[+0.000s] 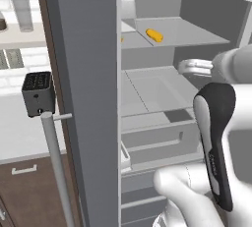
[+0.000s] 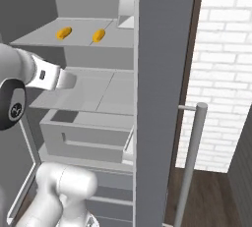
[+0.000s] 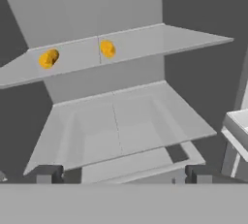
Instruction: Place one corn and one fish in each tupperware on the nearby counter, to pack two identical lunches.
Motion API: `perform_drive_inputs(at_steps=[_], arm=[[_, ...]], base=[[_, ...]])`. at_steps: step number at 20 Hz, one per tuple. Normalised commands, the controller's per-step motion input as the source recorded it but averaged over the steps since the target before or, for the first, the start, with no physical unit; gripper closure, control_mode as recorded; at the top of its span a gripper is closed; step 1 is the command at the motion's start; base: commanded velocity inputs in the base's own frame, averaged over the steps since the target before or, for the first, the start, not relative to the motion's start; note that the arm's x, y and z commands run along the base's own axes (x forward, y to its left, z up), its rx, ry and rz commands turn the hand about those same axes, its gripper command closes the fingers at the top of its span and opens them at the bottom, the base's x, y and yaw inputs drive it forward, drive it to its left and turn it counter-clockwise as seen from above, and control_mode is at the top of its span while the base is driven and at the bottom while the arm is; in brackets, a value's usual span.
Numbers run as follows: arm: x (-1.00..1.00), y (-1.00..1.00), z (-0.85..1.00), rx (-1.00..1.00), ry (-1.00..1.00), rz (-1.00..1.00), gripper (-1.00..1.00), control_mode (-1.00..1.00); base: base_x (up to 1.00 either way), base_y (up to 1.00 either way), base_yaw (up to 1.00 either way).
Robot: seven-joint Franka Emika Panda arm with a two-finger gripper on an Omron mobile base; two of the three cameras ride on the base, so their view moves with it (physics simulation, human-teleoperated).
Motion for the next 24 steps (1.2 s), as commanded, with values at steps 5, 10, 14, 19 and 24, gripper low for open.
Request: perform_drive_inputs(at_steps=[5, 10, 14, 19, 24], arm=[[0.17, -0.04, 1.00, 0.00, -0.16, 0.20, -1.00, -1.00], [0.64, 0.14, 0.58, -0.22, 0.31, 0.04, -1.00, -1.00], [0.20, 0.07, -0.10, -0.11, 0.05, 0.00, -1.00, -1.00], [0.87, 0.00, -0.41, -0.04, 0.01, 0.00, -1.00, -1.00], [1.00, 0.00, -0.24, 0.02, 0.00, 0.00, -1.00, -1.00]], base=[[0.00, 0.00, 0.00], [0.00, 0.00, 0.00], [0.00, 0.00, 0.00], [0.00, 0.00, 0.00], [0.00, 0.00, 0.00]])
